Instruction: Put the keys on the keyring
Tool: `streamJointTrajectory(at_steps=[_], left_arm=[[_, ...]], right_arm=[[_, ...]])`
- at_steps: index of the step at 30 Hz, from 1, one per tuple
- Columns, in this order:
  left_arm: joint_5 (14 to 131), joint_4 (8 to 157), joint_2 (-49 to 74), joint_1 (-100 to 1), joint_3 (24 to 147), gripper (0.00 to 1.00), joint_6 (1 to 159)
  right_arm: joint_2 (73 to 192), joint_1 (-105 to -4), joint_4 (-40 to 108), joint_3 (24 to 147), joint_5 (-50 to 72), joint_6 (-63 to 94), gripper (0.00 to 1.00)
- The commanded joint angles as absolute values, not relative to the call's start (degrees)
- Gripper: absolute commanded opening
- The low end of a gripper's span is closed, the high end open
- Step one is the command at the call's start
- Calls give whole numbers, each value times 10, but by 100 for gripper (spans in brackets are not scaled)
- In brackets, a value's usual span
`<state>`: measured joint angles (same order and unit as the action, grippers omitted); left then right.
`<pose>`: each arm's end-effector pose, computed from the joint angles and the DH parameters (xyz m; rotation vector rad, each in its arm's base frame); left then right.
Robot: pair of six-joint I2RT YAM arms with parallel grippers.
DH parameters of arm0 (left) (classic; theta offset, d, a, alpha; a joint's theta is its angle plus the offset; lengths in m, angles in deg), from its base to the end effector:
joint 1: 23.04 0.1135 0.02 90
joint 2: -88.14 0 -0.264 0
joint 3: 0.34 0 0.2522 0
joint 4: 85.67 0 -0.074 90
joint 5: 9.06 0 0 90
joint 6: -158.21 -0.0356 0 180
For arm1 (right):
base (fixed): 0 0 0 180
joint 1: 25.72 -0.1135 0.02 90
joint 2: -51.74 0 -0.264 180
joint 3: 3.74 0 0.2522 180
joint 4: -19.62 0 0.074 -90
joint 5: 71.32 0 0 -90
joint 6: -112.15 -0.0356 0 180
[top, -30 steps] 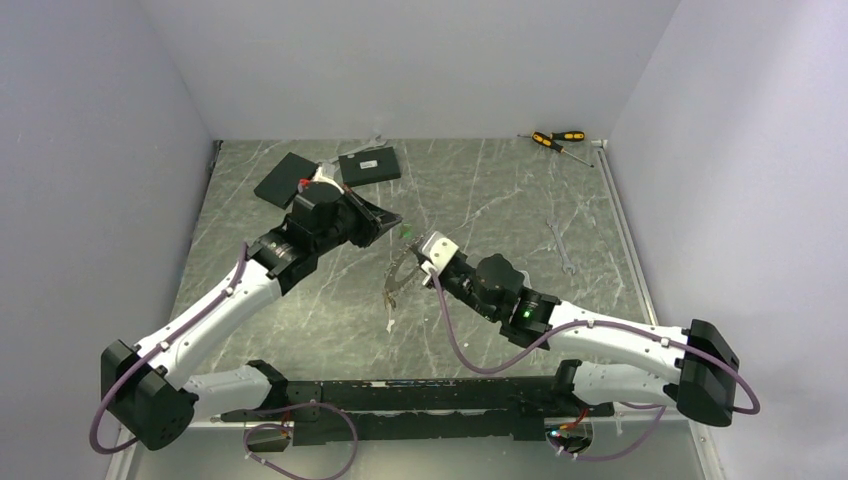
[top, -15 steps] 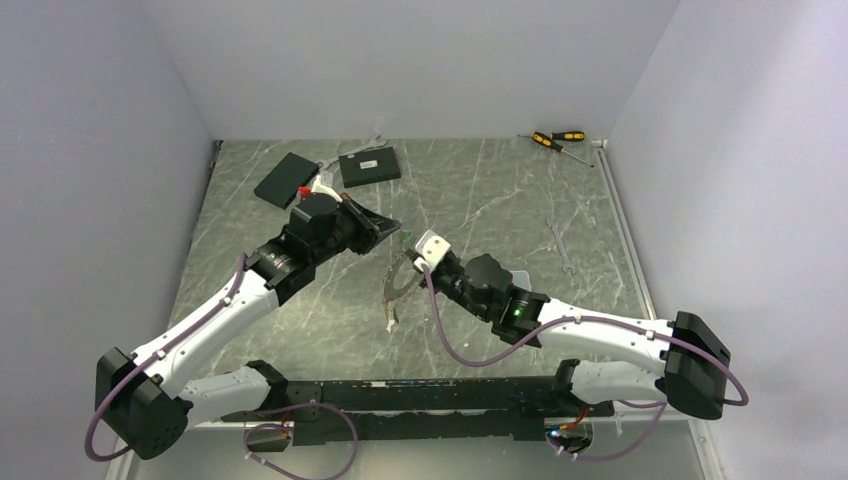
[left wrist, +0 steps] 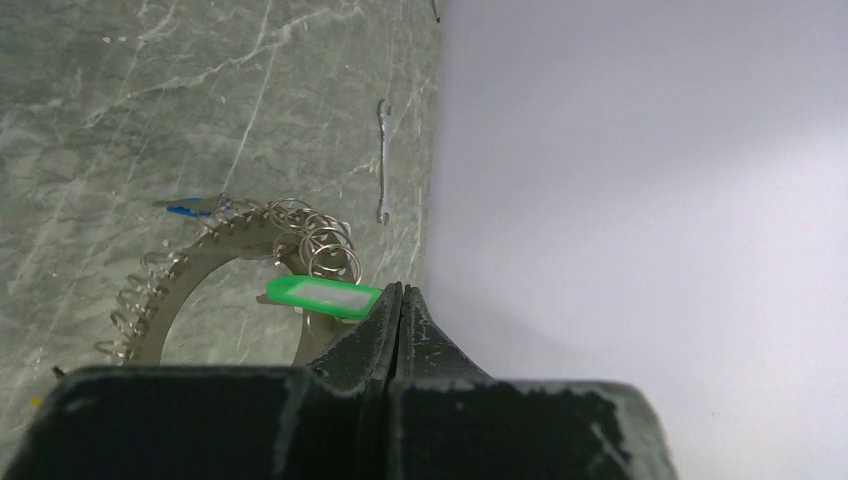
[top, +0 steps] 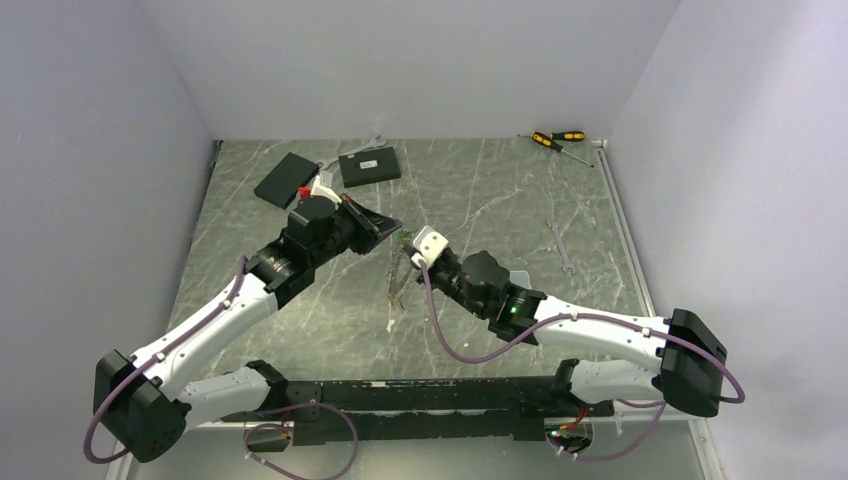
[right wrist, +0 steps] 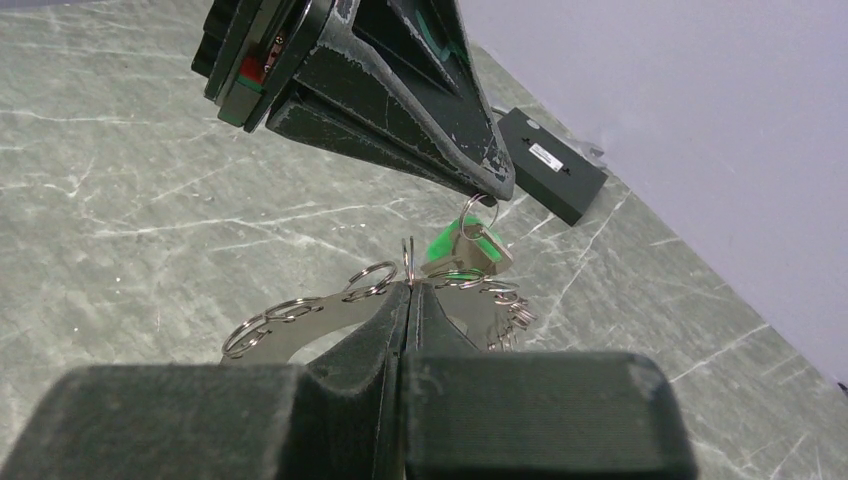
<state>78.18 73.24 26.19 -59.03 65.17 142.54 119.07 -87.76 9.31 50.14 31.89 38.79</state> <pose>0.2029 -0.1495 0.3292 -0.6601 2.0125 -1.3029 0.1347 0.2365 0.2925 -0.8956 1.3747 0.4216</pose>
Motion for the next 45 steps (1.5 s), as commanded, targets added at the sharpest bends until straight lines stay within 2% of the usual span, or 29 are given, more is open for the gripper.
streamJointTrajectory(at_steps=[1, 23, 28, 31, 33, 36, 38, 39, 41, 45], left_arm=[[769, 767, 278, -593, 644, 0, 1416], [754, 775, 270, -592, 649, 0, 1408], [807, 728, 272, -592, 664, 1, 1315], [836, 682, 264, -592, 680, 14, 1198], [851, 642, 256, -591, 689, 20, 1110], [850, 585, 246, -590, 700, 47, 1019], [850, 546, 232, -590, 706, 73, 976], [850, 532, 221, -590, 708, 80, 966], [861, 489, 185, -589, 724, 83, 943], [904, 403, 91, -588, 780, 78, 971]], right_arm=[[1187, -879, 36, 535, 329, 385, 0], [1179, -879, 36, 534, 351, 388, 0], [1143, -879, 68, 517, 358, 381, 0], [1107, -879, 104, 497, 372, 380, 0], [1081, -879, 126, 485, 385, 377, 0], [1042, -879, 153, 475, 398, 372, 0], [1016, -879, 176, 470, 402, 368, 0], [1008, -879, 186, 467, 406, 368, 0], [988, -879, 203, 461, 408, 367, 0], [952, -880, 220, 449, 412, 361, 0]])
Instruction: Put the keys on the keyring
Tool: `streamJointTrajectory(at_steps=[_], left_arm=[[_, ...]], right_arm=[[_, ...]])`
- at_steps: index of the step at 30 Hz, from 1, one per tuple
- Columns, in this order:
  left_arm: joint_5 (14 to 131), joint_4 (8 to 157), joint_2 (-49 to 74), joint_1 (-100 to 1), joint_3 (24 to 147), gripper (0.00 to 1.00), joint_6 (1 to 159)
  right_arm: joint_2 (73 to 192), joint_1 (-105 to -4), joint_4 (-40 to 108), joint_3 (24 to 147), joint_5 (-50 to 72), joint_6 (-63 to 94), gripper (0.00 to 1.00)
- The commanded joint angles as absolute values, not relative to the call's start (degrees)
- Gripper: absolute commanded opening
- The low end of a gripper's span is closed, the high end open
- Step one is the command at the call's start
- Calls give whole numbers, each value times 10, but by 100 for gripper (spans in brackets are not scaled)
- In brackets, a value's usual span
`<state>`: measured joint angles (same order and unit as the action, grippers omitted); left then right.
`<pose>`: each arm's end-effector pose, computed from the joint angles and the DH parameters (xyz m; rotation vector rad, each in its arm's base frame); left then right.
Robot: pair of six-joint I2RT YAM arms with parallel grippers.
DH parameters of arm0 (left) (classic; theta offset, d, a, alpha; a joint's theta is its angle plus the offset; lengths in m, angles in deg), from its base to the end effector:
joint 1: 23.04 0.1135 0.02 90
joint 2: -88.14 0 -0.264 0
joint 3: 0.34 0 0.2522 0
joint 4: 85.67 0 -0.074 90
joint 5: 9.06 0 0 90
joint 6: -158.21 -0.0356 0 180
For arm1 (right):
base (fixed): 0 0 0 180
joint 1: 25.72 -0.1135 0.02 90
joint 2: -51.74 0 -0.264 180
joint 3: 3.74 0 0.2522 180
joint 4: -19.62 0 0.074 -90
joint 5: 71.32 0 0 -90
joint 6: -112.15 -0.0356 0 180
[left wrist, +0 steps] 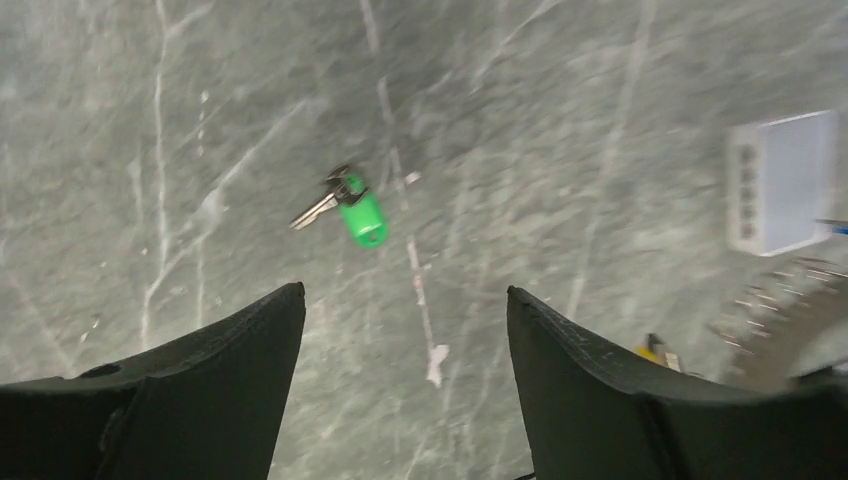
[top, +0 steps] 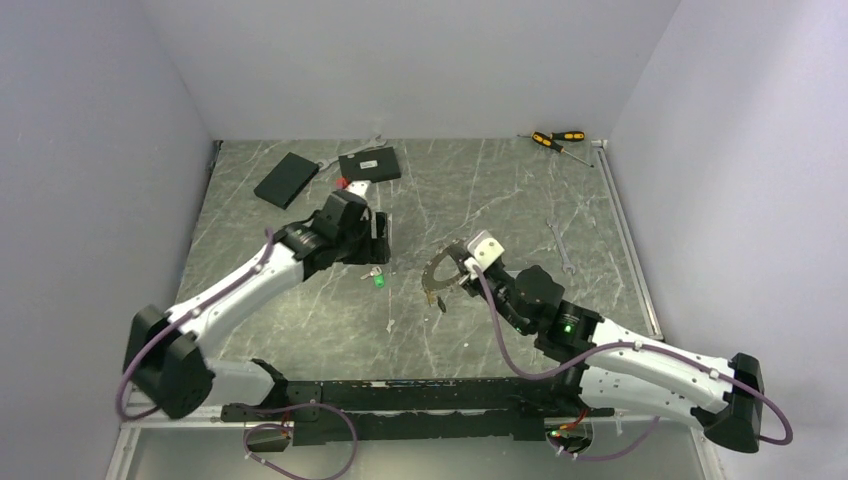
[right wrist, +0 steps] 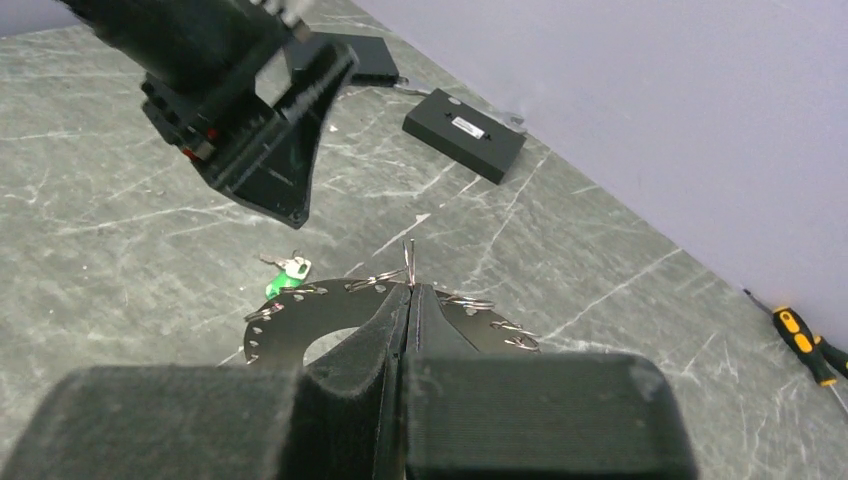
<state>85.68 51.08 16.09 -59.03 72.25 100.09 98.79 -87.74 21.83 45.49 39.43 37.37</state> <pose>0.2212 -0.1570 0.2928 0.0420 2.3667 -0.4972 0.1047 0.1702 0.3163 -0.7490 1.3939 0.3563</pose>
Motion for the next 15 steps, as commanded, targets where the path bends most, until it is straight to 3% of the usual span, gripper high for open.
streamJointTrajectory(at_steps=[1, 10, 12, 15], left_arm=[[901, 386, 69, -588, 795, 76, 985], [888, 390, -19, -582, 811, 66, 1249], [901, 364, -43, -582, 823, 57, 1327], [901, 308, -90, -579, 867, 56, 1403]], right_arm=[[945, -880, 221, 446, 412, 361, 0], [900, -880, 245, 437, 406, 360, 0], [890, -880, 246, 433, 404, 361, 0], [875, -880, 247, 427, 396, 363, 0]])
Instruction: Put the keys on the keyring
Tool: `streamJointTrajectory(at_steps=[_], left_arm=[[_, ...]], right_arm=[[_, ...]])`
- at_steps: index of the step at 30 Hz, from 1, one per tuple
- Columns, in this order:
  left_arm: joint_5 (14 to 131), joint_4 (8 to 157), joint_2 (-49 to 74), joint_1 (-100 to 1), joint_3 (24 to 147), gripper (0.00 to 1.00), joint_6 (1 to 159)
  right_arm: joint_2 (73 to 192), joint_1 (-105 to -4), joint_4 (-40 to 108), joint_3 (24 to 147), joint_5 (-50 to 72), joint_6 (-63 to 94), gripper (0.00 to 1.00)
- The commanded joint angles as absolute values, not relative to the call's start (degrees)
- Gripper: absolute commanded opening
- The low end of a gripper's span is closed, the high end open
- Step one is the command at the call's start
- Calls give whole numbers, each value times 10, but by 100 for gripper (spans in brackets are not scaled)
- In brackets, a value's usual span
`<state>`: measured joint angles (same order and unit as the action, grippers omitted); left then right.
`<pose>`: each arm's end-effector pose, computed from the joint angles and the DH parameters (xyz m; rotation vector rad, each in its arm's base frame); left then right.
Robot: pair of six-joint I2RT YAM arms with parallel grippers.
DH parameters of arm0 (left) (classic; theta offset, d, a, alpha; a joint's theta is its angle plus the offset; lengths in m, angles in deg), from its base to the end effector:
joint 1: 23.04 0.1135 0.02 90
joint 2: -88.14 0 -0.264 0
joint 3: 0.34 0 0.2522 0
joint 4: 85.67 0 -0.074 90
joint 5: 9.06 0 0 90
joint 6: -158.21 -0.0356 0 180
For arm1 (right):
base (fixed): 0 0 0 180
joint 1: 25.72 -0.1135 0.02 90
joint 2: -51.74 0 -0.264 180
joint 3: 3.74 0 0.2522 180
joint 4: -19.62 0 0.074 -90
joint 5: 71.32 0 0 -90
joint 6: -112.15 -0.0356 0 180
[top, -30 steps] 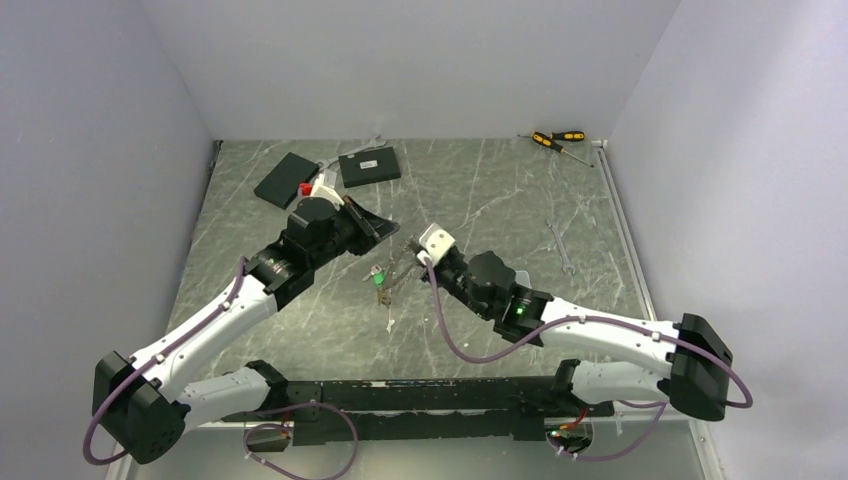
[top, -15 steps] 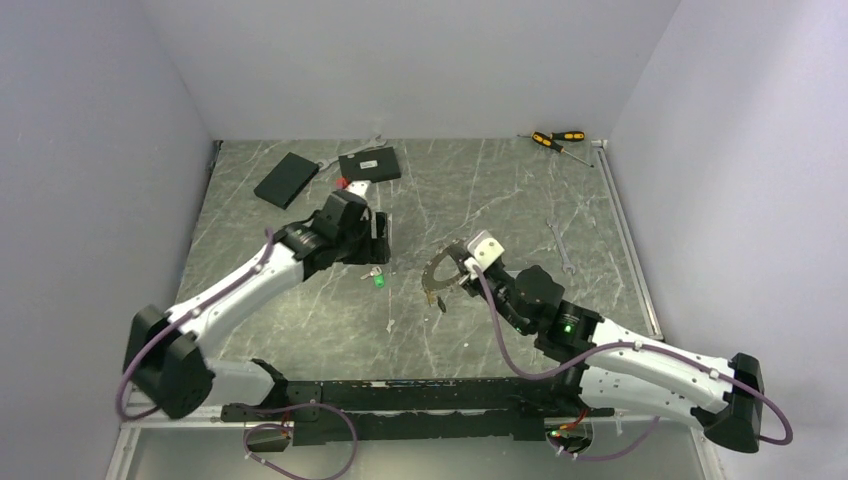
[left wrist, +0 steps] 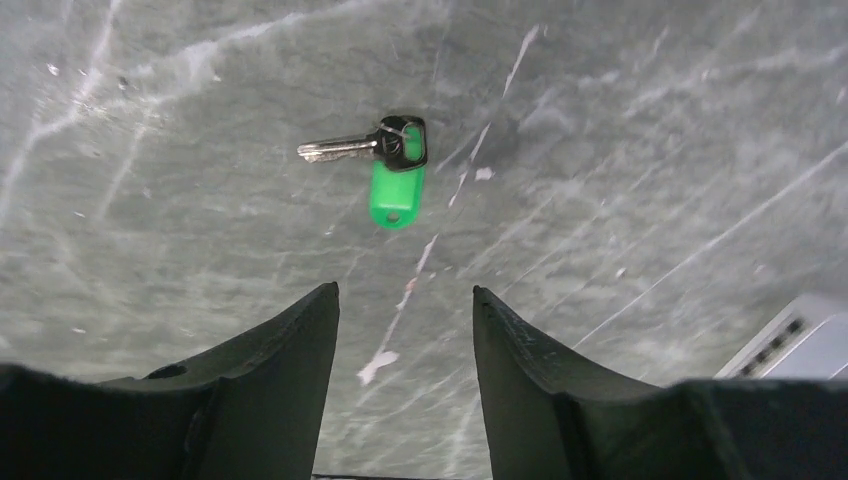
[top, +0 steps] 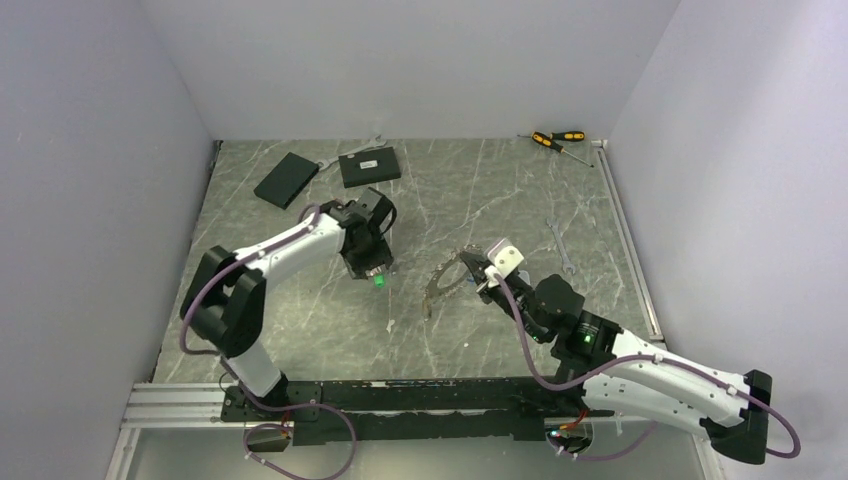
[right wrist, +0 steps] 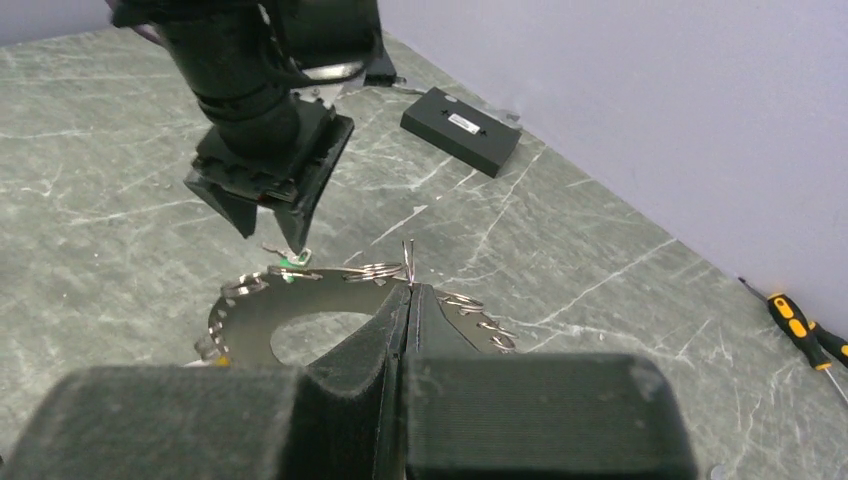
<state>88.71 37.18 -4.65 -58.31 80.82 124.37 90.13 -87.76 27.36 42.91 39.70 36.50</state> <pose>0.2636 -0.1805 0.2245 -0.5382 2.7248 -0.2407 0.0909 0.1441 0.3147 -0.7291 1.3951 0.3687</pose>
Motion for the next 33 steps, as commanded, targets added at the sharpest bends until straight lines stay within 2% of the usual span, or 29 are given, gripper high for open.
streamJointTrajectory(at_steps=[1, 5, 7, 10, 16, 24, 33], left_arm=[[906, 289, -102, -579, 883, 56, 1429], [928, 264, -113, -567, 869, 57, 1563], [949, 273, -115, -566, 866, 58, 1589], [986, 204, -148, -565, 914, 60, 1619], [991, 198, -213, -561, 953, 51, 1617], [989, 238, -238, -554, 951, 54, 1632], [983, 245, -256, -548, 957, 48, 1635]], right_arm=[[872, -880, 248, 425, 393, 362, 0], [858, -880, 255, 421, 385, 360, 0], [848, -880, 256, 418, 382, 359, 0], [833, -880, 262, 416, 383, 358, 0], [801, -880, 268, 399, 385, 360, 0], [776, -880, 290, 396, 378, 352, 0], [766, -880, 305, 398, 366, 343, 0]])
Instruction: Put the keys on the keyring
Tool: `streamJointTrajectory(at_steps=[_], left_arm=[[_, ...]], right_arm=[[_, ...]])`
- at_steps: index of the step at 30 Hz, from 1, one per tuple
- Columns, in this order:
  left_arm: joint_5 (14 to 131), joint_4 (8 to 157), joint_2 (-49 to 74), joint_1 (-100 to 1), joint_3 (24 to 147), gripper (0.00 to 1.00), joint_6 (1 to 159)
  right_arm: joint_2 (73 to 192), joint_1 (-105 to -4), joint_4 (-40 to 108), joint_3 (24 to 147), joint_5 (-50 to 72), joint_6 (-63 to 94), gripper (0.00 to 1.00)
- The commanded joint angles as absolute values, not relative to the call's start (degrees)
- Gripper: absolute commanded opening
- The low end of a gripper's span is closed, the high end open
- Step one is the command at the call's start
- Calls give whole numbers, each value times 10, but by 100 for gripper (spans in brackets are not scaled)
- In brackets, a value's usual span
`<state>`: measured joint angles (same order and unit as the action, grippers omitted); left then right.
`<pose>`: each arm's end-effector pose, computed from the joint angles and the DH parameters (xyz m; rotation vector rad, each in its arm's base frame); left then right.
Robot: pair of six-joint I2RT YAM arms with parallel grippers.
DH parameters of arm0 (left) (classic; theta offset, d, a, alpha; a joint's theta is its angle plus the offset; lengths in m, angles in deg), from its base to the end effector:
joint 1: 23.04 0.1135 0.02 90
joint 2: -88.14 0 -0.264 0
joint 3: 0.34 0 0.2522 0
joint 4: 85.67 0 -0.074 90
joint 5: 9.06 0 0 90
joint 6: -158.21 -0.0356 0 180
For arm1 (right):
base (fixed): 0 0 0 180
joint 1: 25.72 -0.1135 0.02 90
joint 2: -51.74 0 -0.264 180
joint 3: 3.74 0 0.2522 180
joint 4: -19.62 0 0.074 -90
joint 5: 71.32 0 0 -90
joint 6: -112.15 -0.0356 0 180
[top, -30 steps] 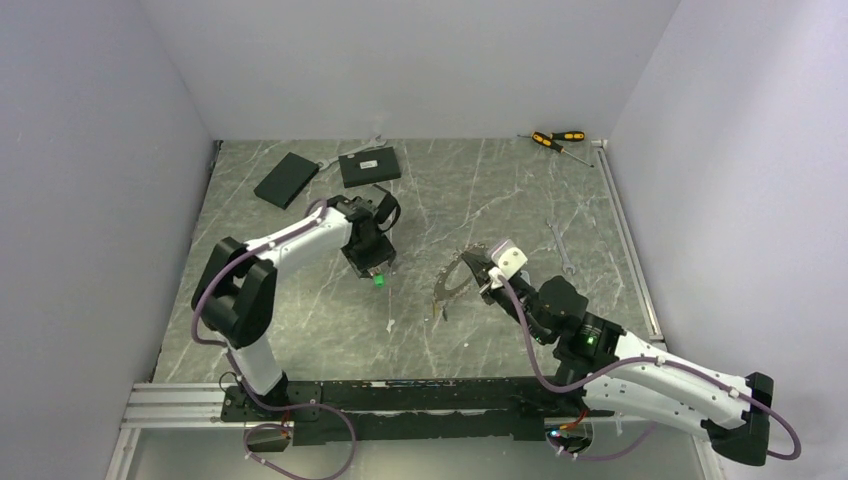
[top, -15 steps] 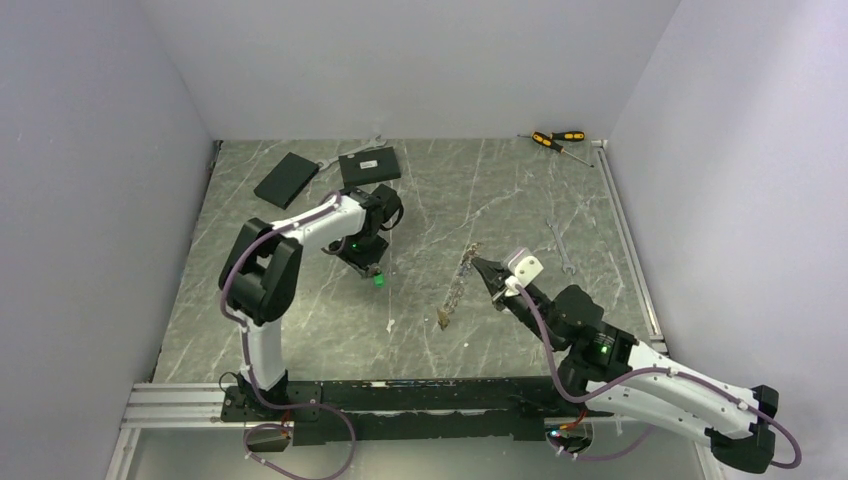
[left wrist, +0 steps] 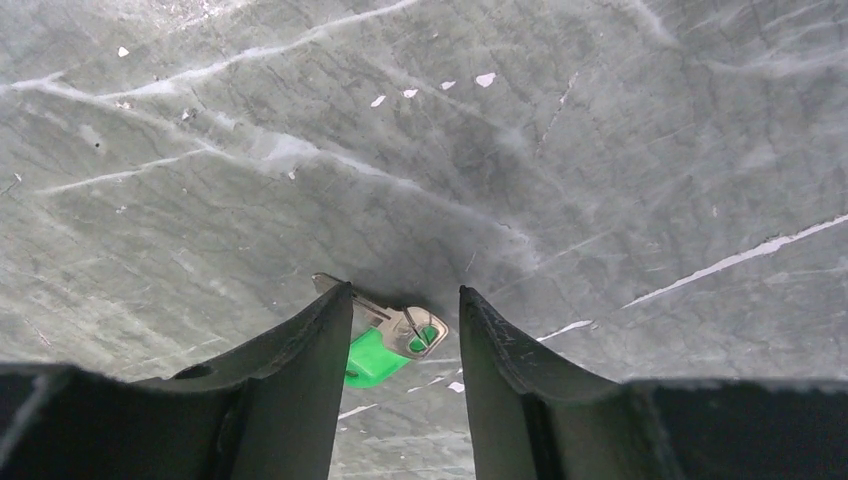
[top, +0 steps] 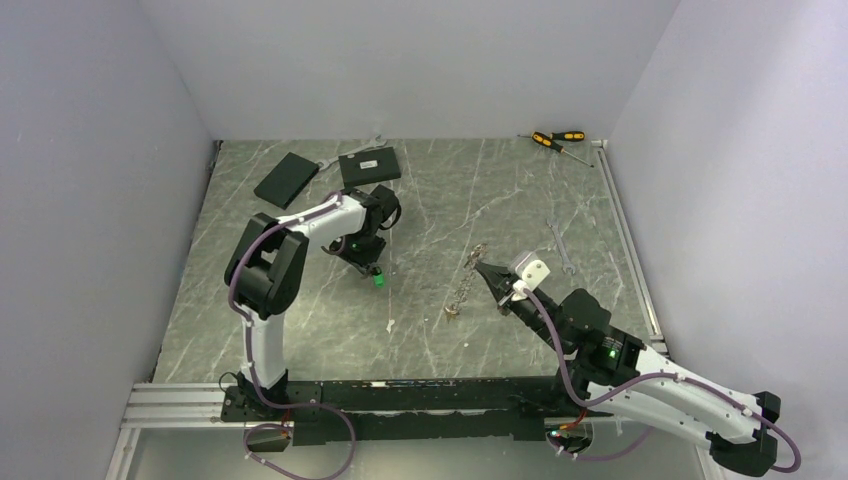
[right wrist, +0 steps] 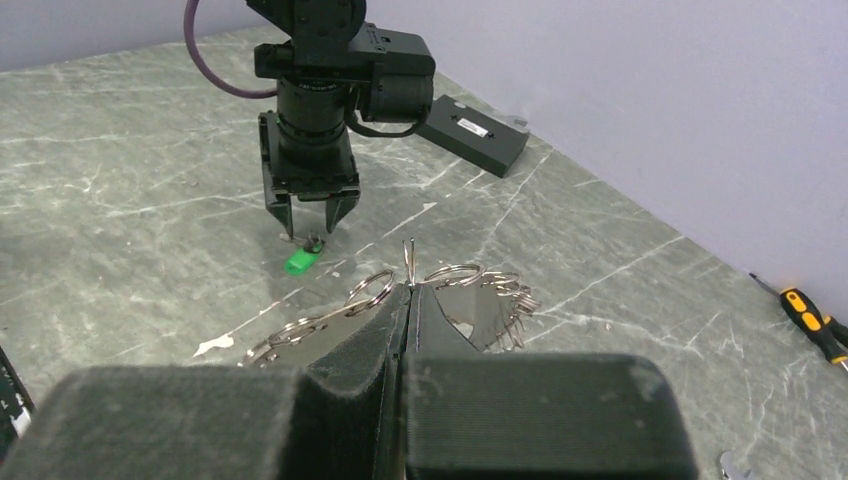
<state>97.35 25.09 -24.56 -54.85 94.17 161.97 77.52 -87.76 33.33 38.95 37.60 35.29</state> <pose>0.3166 -0.1845 0.1703 -1.4817 2.4505 0.1317 0.0717 0.1104 0.3077 -0.7104 1.3590 0.4319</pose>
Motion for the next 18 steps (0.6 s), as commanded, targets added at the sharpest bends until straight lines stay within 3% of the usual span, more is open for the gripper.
streamJointTrajectory(at_steps=[1, 5, 18], left_arm=[[980, 246, -257, -547, 958, 46, 1635], [971, 244, -260, -548, 964, 42, 1634], [951, 224, -262, -548, 990, 45, 1622]], right_arm=[[767, -880, 305, 397, 366, 343, 0], [772, -880, 300, 397, 364, 344, 0], [773, -880, 297, 394, 362, 341, 0]])
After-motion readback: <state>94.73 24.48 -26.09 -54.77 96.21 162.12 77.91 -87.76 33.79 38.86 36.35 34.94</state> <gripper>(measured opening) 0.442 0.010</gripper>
